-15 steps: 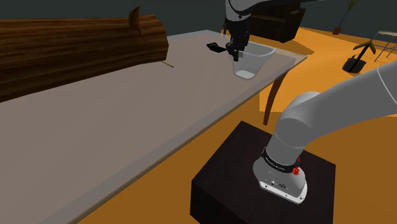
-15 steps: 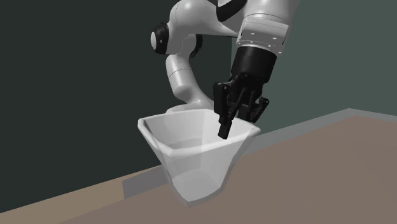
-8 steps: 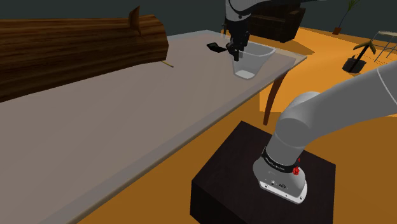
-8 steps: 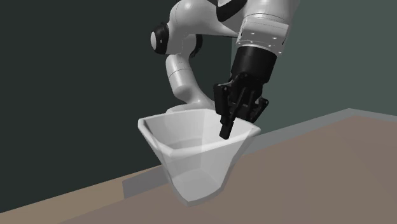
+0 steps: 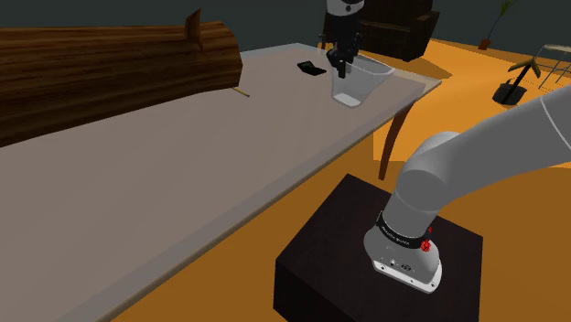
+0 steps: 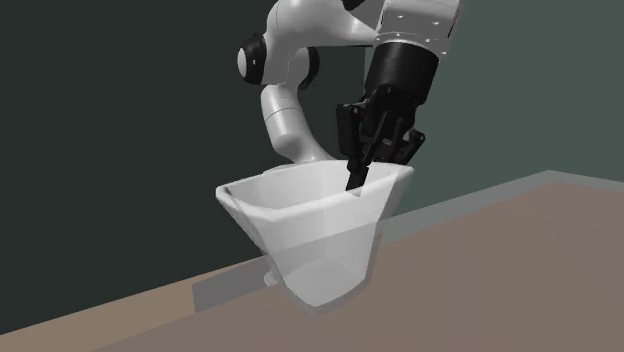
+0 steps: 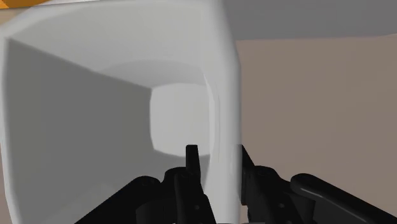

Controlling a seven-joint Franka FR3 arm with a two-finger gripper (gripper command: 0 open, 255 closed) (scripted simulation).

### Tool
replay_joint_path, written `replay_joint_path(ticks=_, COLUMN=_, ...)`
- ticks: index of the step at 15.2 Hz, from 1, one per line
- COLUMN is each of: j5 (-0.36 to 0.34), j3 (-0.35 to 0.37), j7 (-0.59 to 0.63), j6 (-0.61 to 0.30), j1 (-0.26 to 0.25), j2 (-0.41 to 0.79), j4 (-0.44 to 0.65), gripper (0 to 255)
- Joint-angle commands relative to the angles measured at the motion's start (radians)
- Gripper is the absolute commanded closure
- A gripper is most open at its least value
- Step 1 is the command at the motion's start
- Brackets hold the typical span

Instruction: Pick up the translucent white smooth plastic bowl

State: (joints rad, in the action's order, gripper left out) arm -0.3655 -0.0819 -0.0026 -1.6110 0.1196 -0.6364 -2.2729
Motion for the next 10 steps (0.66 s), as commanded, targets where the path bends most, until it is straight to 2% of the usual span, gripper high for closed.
replay_joint_path(ticks=1, j5=0.002, j3=0.003, j7=-0.007, j6=0.025, j1=0.000, j2=0.001, j4=0.028, gripper=255)
replay_joint_path(ticks=8, j5=0.008, j3=0.012, j7=-0.033, j6=0.108, j1=0.001, j2=0.025, j4=0.138, gripper=255)
replay_joint_path(ticks=10, j5=0.008, j3=0.012, j7=-0.033, j6=0.109, j1=0.001, j2=0.026, j4=0.141, gripper=255)
